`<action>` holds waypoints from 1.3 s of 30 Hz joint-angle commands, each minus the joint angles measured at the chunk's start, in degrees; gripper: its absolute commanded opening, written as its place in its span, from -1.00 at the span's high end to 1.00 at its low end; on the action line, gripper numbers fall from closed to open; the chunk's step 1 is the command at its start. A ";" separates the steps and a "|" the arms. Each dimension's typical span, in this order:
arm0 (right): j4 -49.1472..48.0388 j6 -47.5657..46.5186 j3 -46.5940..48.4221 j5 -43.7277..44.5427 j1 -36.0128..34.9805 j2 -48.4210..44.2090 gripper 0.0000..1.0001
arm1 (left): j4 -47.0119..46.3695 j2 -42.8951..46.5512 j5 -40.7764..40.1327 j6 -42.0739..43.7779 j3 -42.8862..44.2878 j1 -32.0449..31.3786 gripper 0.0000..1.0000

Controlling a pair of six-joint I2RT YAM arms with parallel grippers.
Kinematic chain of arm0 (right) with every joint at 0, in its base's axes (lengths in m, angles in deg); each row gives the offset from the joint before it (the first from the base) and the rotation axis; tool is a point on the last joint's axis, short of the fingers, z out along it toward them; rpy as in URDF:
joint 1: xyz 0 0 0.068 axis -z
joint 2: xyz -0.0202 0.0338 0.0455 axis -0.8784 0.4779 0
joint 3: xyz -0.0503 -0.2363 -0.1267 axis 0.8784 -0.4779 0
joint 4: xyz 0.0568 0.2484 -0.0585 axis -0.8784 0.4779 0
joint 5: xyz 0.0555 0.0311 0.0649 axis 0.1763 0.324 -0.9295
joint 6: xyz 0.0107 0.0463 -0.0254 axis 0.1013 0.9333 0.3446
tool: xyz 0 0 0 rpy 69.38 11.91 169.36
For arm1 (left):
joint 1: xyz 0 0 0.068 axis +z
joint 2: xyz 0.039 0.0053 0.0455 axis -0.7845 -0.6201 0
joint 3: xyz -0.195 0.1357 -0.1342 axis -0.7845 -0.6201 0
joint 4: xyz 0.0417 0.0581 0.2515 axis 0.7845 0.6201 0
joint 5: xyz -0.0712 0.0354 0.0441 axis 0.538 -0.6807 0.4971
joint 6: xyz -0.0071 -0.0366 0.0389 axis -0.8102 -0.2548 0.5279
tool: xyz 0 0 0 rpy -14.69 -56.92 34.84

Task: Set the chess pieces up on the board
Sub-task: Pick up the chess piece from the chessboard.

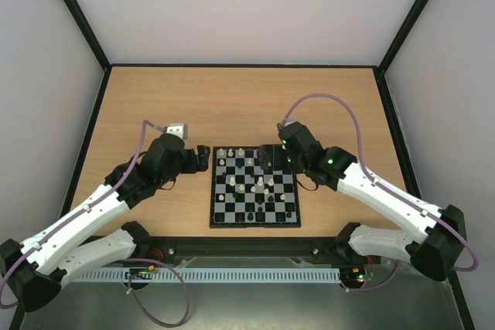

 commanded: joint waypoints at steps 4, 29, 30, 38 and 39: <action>9.26 -0.41 8.74 -5.35 0.10 9.15 -0.97 | -4.71 2.58 4.92 0.79 -2.34 0.58 -0.98; 8.11 -1.71 9.06 -8.02 0.96 9.51 -0.97 | -18.22 0.07 4.87 -5.82 -9.71 -5.53 -0.99; 8.91 -1.81 8.89 -6.10 1.01 9.76 -0.97 | -18.43 -0.51 4.13 -5.85 -9.08 -6.04 -0.98; 7.54 0.65 2.43 -1.09 0.94 10.34 -0.97 | -16.18 -4.94 2.77 -7.45 -6.52 -6.45 -0.99; 7.37 0.59 1.86 -1.29 0.94 10.31 -0.97 | -15.19 -5.56 2.43 -7.41 -6.19 -6.37 -0.99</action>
